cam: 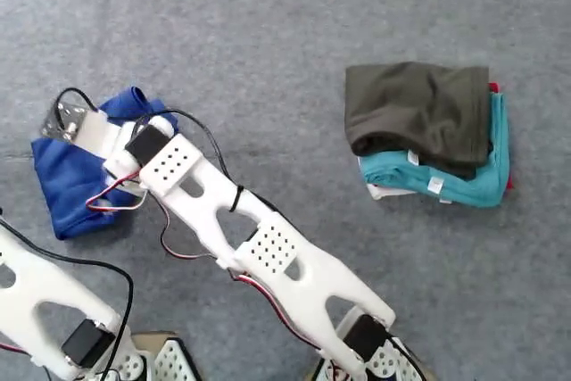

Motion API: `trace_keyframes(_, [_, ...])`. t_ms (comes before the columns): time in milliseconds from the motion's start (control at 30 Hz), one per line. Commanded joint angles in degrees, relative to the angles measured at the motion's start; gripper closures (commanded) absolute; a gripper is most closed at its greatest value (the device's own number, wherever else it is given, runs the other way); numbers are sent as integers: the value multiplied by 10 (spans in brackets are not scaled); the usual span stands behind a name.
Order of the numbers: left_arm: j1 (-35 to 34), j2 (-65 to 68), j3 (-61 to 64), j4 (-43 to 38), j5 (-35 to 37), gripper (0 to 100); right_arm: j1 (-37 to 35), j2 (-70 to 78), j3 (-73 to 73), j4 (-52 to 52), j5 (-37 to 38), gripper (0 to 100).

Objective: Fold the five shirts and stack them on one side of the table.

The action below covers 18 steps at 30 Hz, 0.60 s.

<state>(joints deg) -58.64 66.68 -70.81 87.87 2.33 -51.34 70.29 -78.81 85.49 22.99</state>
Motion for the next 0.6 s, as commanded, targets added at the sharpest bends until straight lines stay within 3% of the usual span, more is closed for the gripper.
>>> trace_keyframes(0, [-7,-3,-26,-4,-4,967,26,-25,-66,154,46,984])
trace_keyframes(300, [-7,-2,-24,-4,-4,967,146,-124,-65,156,58,984])
trace_keyframes(433, [-6,-2,-22,-4,-4,967,90,-156,-64,77,55,984])
trace_keyframes(567, [-6,-2,-26,15,-4,967,25,-108,-8,-128,55,984])
